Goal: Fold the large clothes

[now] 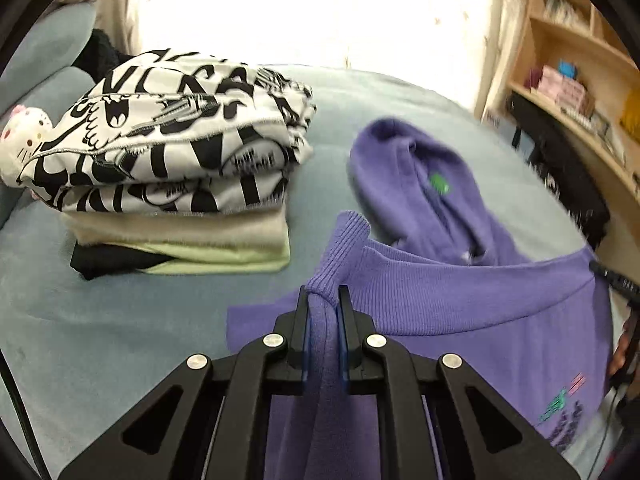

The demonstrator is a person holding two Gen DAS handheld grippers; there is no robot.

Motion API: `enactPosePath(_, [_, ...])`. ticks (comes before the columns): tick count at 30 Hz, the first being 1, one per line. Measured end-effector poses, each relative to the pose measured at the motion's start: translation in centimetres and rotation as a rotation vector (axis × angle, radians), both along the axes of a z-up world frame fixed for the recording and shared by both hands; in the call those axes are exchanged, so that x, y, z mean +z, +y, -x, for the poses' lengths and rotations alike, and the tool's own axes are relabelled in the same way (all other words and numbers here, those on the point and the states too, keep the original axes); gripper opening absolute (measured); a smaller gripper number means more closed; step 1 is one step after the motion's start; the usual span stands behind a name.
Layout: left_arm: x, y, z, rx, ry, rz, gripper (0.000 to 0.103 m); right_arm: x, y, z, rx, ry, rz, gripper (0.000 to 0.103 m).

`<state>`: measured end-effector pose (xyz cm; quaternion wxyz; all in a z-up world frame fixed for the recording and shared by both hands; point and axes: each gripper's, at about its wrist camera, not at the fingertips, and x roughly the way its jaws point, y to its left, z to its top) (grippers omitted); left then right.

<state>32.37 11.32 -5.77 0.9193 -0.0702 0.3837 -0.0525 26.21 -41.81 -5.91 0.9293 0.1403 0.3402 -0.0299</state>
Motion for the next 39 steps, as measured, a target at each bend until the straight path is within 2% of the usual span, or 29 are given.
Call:
enactPosePath(4, [-0.2, 0.4, -1.4, 0.034, 0.009, 0.042, 0.008, 0.3, 0.0, -1.3, -0.035, -0.015, -0.003, 0.009])
enactPosePath(8, [-2.5, 0.6, -3.4, 0.065, 0.06, 0.051, 0.008, -0.9, 0.3, -3.0, -0.05, 0.021, 0.013, 0.009])
enactPosePath(12, [-6.2, 1.1, -4.7, 0.097, 0.128, 0.06, 0.008, -4.5, 0.4, -5.3, -0.067, 0.141, 0.044, 0.009])
enactPosePath(15, [-8.0, 1.3, -4.8, 0.1, 0.133, 0.073, 0.008, -7.4, 0.1, -5.9, -0.071, 0.203, 0.033, 0.009])
enactPosePath(18, [-8.8, 1.7, -4.6, 0.095, 0.124, 0.111, 0.009, -7.5, 0.3, -6.0, -0.069, 0.203, 0.046, 0.01])
enactPosePath(22, [-8.0, 2.1, -3.8, 0.081, 0.106, 0.141, 0.015, -6.5, 0.5, -6.0, -0.027, 0.227, 0.05, 0.018])
enactPosePath(24, [-6.9, 2.0, -3.0, 0.085, 0.097, 0.12, 0.019, -5.2, 0.4, -5.3, -0.025, 0.218, 0.039, 0.019])
enactPosePath(26, [-5.2, 1.5, -1.6, 0.114, 0.059, 0.063, 0.022, -3.5, 0.9, -4.1, -0.045, 0.169, 0.044, 0.022])
enactPosePath(28, [-3.5, 0.8, -0.3, 0.117, 0.005, 0.007, 0.022, -2.0, 2.0, -3.1, -0.017, 0.12, 0.029, 0.024])
enactPosePath(30, [-2.3, -0.4, 0.5, 0.077, -0.023, -0.029, 0.021, -1.1, 4.3, -2.6, 0.058, 0.088, 0.035, 0.024])
enactPosePath(31, [-2.1, -1.3, 0.5, 0.043, -0.022, -0.033, 0.015, -1.0, 5.6, -2.6, 0.087, 0.086, 0.046, 0.024])
enactPosePath(32, [-2.0, -2.2, 0.3, 0.012, -0.013, -0.033, 0.009, -1.1, 7.1, -2.8, 0.124, 0.091, 0.053, 0.024])
enactPosePath(35, [-2.7, -4.6, -1.4, -0.022, -0.001, -0.062, 0.009, -2.2, 11.2, -3.9, 0.217, 0.115, 0.053, 0.024])
enactPosePath(37, [-3.7, -5.2, -2.8, -0.021, 0.014, -0.081, 0.009, -3.8, 12.8, -5.1, 0.232, 0.145, 0.065, 0.024])
enactPosePath(39, [-5.5, -4.7, -4.3, 0.009, 0.056, -0.117, 0.008, -5.1, 12.5, -6.1, 0.204, 0.168, 0.077, 0.022])
